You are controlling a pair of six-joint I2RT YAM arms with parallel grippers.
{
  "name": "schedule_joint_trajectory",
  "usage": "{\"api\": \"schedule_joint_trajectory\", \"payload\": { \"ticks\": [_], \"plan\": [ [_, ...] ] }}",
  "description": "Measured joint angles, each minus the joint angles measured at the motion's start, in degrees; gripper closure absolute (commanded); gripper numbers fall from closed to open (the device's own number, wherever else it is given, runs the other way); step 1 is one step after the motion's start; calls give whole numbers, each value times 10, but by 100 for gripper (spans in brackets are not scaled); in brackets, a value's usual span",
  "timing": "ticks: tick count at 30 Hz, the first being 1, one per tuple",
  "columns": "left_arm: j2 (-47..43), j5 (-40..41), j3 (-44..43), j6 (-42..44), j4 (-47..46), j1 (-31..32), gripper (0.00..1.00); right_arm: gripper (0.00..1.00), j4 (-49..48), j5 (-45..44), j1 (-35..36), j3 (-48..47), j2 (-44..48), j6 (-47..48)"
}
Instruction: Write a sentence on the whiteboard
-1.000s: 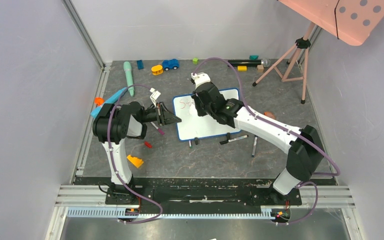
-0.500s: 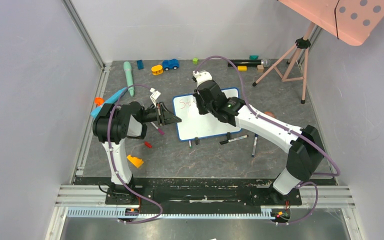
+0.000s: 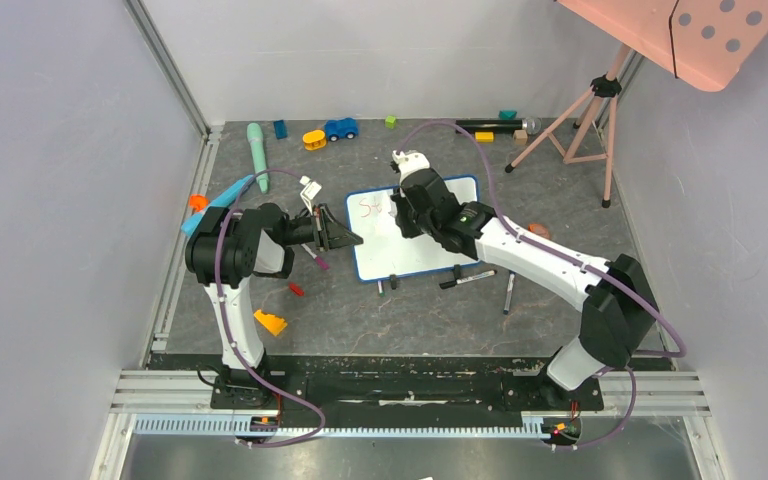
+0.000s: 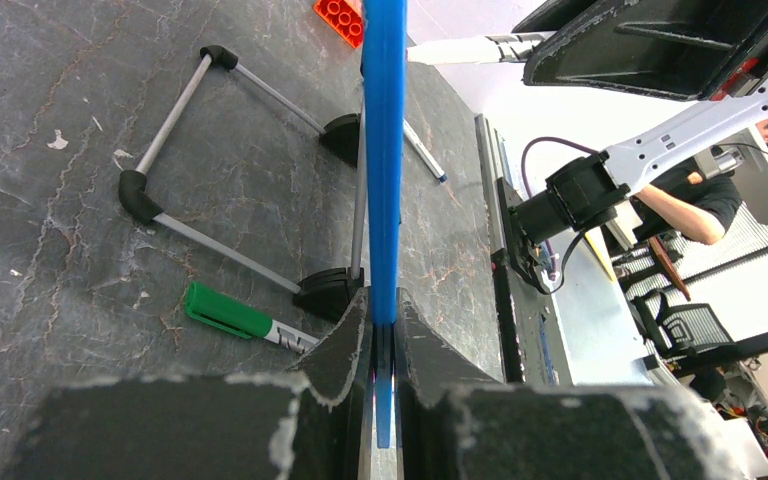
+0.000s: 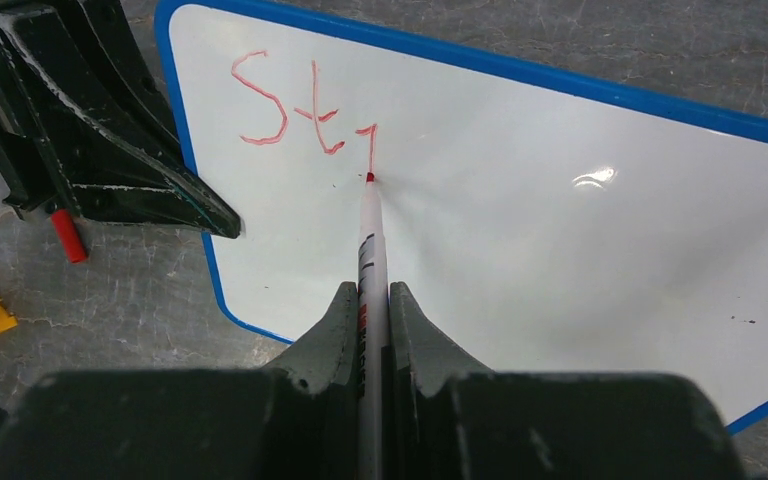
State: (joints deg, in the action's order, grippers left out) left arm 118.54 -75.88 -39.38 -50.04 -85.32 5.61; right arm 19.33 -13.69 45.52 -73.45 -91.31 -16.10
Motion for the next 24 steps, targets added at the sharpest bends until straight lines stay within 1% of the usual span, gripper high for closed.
{"api": "schedule_joint_trajectory", "payload": {
  "ticks": [10,24],
  "plan": [
    [0,0,0,0,0,0,98,100,1,3,0,2,2,-4],
    [0,1,0,0,0,0,98,100,22,2,-8,-34,-14,5]
  ]
}}
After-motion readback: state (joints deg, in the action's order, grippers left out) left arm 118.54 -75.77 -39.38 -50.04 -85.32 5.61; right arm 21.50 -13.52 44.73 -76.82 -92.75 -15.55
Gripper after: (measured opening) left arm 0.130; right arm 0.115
